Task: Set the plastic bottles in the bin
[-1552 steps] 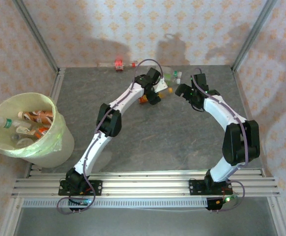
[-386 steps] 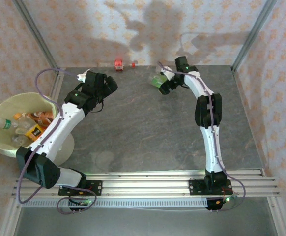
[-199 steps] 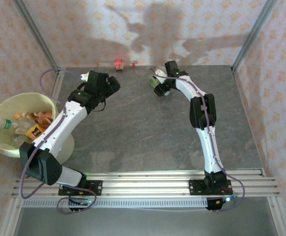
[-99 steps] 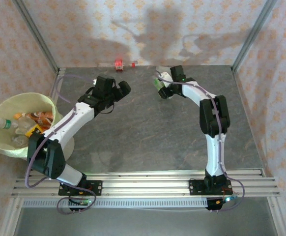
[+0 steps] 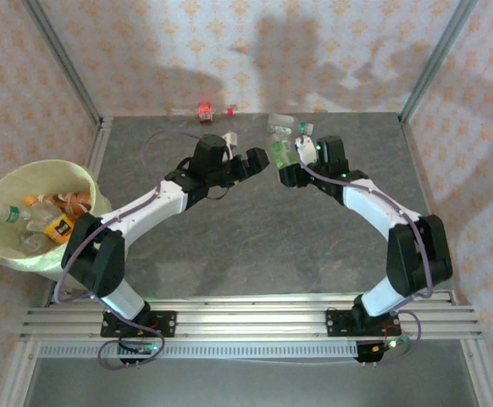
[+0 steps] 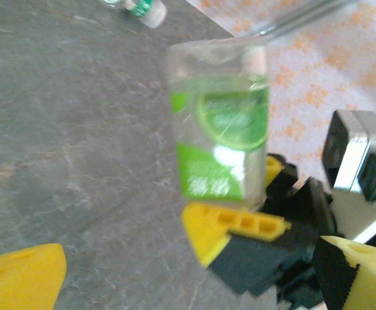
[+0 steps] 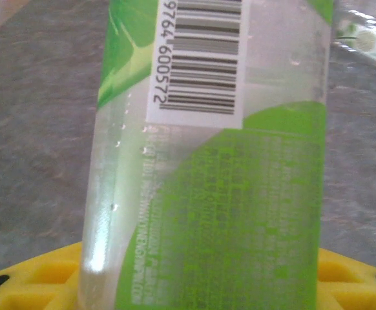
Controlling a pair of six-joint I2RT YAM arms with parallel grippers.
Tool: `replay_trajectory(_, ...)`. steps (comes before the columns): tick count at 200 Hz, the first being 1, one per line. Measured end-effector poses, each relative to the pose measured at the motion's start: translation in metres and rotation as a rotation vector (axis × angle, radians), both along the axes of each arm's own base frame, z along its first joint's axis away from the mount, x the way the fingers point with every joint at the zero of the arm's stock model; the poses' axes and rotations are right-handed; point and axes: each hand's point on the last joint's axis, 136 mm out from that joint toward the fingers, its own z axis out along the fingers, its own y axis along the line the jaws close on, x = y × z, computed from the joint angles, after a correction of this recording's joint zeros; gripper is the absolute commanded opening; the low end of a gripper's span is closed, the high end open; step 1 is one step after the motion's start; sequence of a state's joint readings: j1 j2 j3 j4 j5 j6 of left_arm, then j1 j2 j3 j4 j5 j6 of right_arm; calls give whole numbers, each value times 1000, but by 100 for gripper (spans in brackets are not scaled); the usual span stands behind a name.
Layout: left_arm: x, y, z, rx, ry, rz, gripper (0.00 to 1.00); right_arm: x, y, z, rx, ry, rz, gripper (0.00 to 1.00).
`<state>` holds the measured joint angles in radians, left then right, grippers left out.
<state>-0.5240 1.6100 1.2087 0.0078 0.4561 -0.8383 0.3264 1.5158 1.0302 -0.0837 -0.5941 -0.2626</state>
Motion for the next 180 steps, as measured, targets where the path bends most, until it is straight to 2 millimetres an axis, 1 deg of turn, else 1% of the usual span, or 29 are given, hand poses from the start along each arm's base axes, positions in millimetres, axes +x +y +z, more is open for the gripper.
replay_trajectory(26,3,0,7,-4,-13,3,100,-33,25,17,33,-32,98,42)
replay_trajectory(45,4,1,9,0,-16,13,99,-50,41,33,63,-60,166,43)
replay_trajectory(65,5,1,13,6,-23,13,97,-60,50,38,73,-66,211,43)
replay_trajectory(90,4,3,10,28,-15,17,91,-70,59,36,75,-49,251,43)
replay_trajectory(120,2,3,6,44,-9,19,78,-74,61,34,68,-25,262,43)
replay_trajectory(134,3,3,6,43,-9,22,77,-73,62,32,63,-13,262,43)
replay_trajectory(163,4,3,8,29,0,34,62,-70,65,30,63,3,261,43)
replay_trajectory(180,4,5,6,22,8,44,59,-69,66,29,66,11,260,48)
